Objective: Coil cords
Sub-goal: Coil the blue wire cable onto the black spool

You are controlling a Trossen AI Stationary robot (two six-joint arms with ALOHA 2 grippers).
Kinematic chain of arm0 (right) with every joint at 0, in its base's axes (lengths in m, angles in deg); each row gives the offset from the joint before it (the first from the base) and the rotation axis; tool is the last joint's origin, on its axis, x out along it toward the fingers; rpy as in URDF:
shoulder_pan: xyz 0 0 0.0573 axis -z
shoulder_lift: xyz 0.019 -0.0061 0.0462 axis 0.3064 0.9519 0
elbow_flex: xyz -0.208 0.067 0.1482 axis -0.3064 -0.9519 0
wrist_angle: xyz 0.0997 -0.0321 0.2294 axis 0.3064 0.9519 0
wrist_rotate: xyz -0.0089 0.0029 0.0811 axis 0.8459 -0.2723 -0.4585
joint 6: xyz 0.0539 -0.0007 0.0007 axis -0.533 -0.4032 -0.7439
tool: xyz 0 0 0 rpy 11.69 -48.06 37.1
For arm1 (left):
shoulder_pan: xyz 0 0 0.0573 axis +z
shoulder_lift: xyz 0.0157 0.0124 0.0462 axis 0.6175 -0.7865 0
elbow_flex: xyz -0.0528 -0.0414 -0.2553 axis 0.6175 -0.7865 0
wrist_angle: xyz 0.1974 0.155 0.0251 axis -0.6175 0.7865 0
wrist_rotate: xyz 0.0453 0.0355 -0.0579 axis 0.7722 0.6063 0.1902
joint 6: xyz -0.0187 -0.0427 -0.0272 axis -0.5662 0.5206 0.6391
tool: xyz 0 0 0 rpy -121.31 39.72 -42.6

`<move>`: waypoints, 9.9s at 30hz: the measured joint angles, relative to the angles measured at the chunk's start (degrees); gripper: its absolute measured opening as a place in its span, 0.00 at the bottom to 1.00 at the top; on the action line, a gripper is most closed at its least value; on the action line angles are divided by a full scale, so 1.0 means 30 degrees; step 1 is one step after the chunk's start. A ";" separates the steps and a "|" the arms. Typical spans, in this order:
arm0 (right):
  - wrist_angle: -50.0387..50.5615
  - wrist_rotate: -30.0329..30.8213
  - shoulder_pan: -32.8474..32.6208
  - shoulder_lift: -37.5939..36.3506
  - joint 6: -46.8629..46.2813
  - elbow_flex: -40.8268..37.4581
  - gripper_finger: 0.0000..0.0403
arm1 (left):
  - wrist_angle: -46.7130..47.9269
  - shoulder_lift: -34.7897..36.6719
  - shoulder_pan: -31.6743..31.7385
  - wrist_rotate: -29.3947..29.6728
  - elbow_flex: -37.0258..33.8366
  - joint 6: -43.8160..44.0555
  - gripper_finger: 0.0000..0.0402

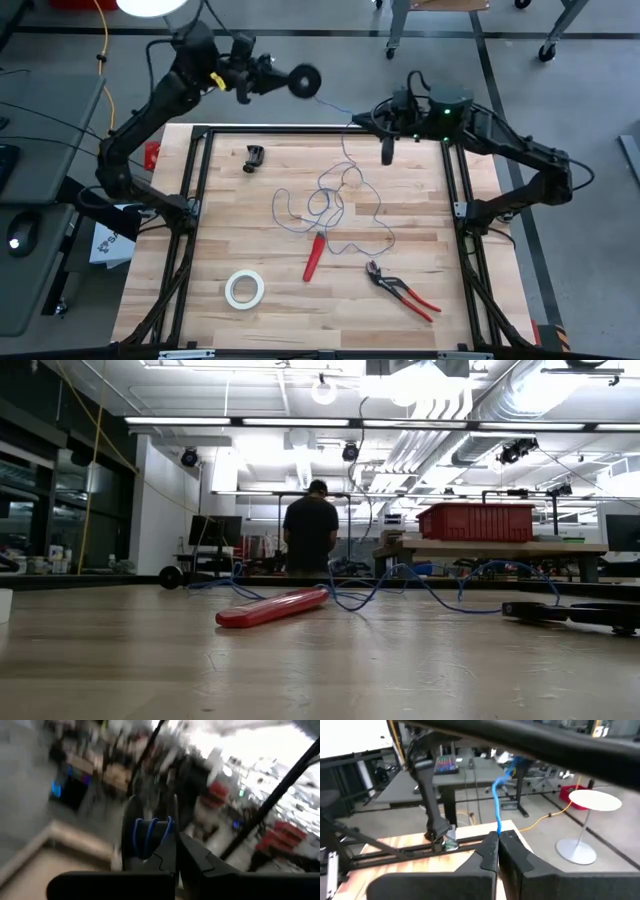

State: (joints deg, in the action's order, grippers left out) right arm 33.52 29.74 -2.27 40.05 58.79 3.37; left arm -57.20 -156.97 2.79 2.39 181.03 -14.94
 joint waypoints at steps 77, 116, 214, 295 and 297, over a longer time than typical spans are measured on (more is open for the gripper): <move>-0.5860 0.0738 0.0059 0.6117 -0.1600 0.0011 0.43 | -1.1741 -0.1903 -0.2790 -0.0633 0.0007 0.4030 0.00; -0.6955 -0.0089 -0.0283 0.6665 -0.3060 0.0000 0.08 | -1.1539 -0.1849 -0.2761 -0.0088 0.0000 0.2482 0.00; -0.2350 -0.0878 0.1136 0.2336 -0.2980 -0.0015 0.39 | -1.8380 -0.4075 -0.0920 -0.2145 0.0015 0.8728 0.00; -0.0365 -0.0307 0.0234 0.1120 -0.0512 -0.0007 0.00 | 0.6962 0.1561 -0.1458 0.0190 -0.0015 -0.1804 0.00; -0.0885 -0.0432 0.0542 0.1120 -0.0550 -0.0007 0.00 | 0.7190 0.1581 -0.1987 0.0172 -0.0015 -0.1772 0.00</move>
State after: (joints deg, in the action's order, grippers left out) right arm 30.86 28.44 -0.65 43.41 57.14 3.35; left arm -35.63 -152.23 -3.17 2.90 180.99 -20.26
